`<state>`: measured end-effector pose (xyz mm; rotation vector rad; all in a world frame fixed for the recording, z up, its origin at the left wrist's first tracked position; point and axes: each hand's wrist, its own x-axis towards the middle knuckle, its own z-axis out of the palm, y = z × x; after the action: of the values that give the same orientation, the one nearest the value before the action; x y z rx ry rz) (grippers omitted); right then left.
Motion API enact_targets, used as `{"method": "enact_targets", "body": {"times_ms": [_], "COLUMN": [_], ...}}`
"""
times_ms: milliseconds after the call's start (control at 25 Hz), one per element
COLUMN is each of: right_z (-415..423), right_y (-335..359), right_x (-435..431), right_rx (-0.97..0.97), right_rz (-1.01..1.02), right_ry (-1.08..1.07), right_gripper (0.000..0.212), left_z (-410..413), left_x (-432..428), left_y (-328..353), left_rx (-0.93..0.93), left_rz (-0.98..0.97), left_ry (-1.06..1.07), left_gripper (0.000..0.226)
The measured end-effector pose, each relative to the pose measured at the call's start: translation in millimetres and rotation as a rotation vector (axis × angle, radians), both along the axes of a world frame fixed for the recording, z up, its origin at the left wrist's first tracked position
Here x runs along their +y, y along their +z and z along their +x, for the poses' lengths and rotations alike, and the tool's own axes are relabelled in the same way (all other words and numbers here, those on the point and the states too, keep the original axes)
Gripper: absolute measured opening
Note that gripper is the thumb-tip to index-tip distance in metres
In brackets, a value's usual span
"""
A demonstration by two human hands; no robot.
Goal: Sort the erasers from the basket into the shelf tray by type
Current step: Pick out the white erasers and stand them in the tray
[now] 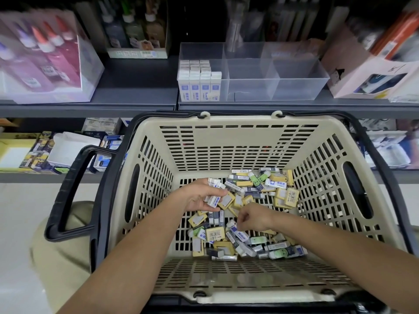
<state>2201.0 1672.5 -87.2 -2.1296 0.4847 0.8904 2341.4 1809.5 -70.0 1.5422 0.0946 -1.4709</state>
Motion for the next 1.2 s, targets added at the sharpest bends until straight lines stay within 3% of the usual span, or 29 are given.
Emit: {"method": "enact_targets", "body": {"times_ms": [200, 320, 440, 560, 680, 800, 960, 1080, 1200], "right_z": [5, 0, 1, 15, 25, 28, 26, 24, 27], "right_y": [4, 1, 2, 19, 36, 41, 40, 32, 18], "right_x": [-2, 6, 9, -3, -8, -4, 0, 21, 57], "right_rx": [-0.063, -0.035, -0.082, -0.159, -0.215, -0.330, -0.368, -0.318, -0.340], "right_rz": [-0.112, -0.134, -0.150, 0.034, 0.376, 0.377, 0.314, 0.110, -0.133], "right_ry": [0.063, 0.158, 0.170, -0.144, -0.602, -0.682, -0.578, -0.121, 0.344], "right_gripper": [0.025, 0.041, 0.025, 0.009, 0.013, 0.007, 0.006, 0.007, 0.026], "left_z": [-1, -1, -1, -1, 0, -4, 3, 15, 20], "left_x": [2, 2, 2, 1, -1, -4, -1, 8, 14], "left_y": [0, 0, -1, -1, -1, 1, 7, 8, 6], "left_rx": [-0.014, -0.024, -0.031, -0.031, 0.045, 0.091, 0.055, 0.027, -0.001], "left_rz": [0.039, 0.043, 0.043, 0.024, -0.088, -0.187, -0.169, -0.152, -0.118], "left_ry": [-0.022, -0.032, -0.041, -0.045, -0.007, -0.002, 0.029, 0.151, 0.219], "left_gripper": [0.079, 0.064, 0.060, 0.047, 0.047, 0.044, 0.033, 0.049, 0.061]}}
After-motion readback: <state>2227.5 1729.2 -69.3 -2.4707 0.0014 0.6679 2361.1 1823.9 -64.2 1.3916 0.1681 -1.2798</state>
